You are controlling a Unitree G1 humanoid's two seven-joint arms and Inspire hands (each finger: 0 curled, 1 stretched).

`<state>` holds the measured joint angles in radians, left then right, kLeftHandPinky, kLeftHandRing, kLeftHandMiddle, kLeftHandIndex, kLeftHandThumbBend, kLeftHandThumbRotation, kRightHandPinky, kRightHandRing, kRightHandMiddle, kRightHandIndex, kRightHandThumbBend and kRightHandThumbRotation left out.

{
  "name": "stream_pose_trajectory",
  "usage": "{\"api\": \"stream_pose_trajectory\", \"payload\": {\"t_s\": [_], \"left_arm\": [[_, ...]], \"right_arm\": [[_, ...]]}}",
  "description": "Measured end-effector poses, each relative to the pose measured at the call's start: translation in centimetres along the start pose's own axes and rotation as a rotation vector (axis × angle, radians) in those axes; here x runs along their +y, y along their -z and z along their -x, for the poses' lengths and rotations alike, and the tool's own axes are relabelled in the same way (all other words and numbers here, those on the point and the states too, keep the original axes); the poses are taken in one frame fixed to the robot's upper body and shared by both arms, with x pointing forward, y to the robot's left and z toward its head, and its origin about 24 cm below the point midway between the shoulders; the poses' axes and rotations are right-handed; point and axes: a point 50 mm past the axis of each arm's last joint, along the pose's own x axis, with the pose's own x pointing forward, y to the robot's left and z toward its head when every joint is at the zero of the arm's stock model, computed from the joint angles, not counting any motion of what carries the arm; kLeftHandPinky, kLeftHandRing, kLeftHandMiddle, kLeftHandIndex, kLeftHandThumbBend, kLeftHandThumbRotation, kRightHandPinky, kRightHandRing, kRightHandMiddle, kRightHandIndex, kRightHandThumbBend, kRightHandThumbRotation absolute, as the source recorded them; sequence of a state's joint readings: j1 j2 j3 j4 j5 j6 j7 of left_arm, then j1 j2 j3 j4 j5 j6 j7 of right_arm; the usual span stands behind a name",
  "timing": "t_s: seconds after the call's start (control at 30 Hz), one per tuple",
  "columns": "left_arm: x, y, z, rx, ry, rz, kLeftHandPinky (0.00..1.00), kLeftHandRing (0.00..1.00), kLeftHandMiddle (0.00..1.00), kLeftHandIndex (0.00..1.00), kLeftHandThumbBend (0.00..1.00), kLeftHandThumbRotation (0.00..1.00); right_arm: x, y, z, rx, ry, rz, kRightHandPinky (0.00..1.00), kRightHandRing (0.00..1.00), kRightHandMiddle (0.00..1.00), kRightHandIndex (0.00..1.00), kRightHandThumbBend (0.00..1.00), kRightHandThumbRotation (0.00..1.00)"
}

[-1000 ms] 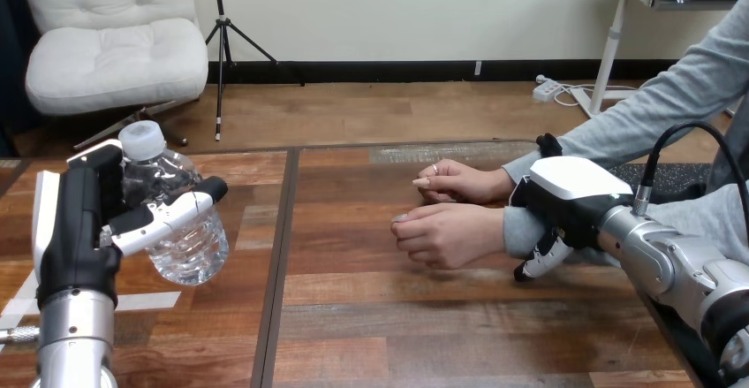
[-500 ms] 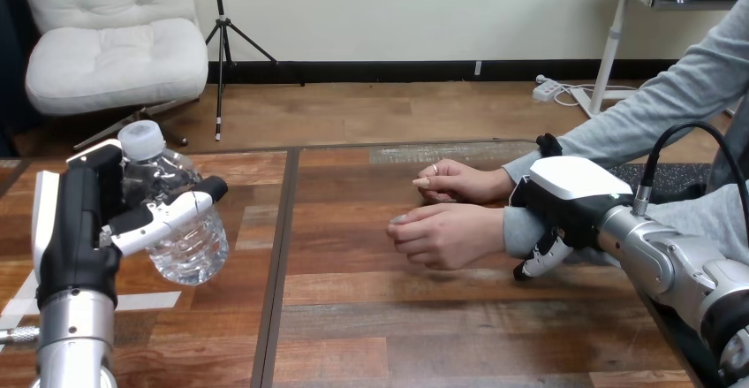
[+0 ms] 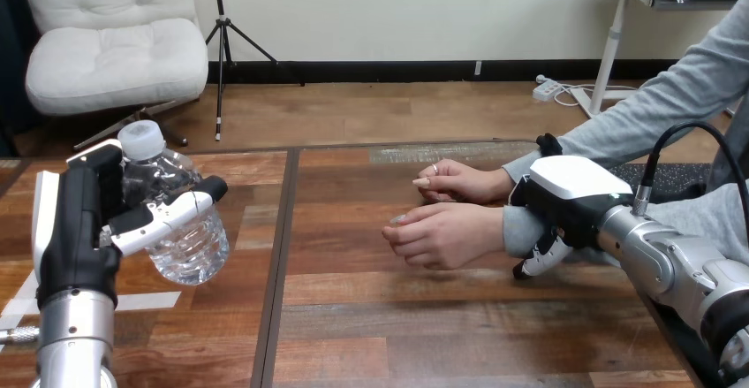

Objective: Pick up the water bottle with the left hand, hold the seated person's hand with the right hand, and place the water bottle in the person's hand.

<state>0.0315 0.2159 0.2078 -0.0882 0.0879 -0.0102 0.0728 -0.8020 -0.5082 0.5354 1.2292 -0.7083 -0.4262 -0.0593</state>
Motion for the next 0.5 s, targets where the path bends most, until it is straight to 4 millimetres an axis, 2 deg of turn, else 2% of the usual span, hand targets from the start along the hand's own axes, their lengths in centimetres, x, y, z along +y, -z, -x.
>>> {"api": "stream_pose_trajectory", "payload": {"t_s": [0.5], "left_arm": [[0.00, 0.00, 0.00, 0.000, 0.000, -0.001, 0.31, 0.37, 0.42, 0.43, 0.66, 0.00]], "right_arm": [[-0.01, -0.01, 0.00, -0.001, 0.001, -0.001, 0.17, 0.22, 0.29, 0.32, 0.69, 0.00]]}}
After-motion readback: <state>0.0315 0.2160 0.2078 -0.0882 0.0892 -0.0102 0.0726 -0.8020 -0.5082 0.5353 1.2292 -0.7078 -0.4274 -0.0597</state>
